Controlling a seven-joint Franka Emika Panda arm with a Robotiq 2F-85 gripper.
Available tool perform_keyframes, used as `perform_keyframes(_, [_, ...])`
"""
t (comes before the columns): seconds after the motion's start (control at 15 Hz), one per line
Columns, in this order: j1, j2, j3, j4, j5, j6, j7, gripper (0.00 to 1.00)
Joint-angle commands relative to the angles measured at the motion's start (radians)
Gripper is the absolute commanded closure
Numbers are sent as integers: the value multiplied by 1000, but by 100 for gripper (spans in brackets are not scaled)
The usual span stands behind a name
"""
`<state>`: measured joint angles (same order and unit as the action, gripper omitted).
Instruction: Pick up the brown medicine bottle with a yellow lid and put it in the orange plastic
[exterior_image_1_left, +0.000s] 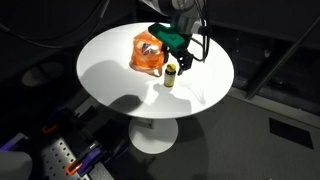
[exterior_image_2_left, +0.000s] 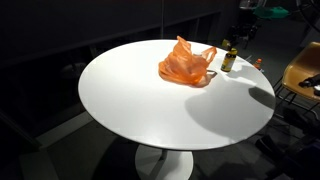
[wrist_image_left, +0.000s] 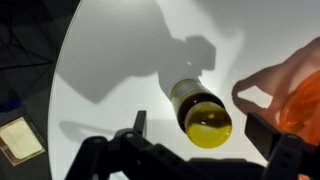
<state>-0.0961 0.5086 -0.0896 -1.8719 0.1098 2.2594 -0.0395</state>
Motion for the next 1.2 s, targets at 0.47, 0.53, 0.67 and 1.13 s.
perform_keyframes(0.47, [33, 78, 2, 86, -81, -9, 61, 66])
perform_keyframes(0.53, [35, 64, 2, 82, -84, -9, 66, 70])
perform_keyframes(0.67, [42, 37, 2, 76, -88, -14, 74, 70])
perform_keyframes(1.13, [115, -82, 4, 40, -156, -4, 146, 70])
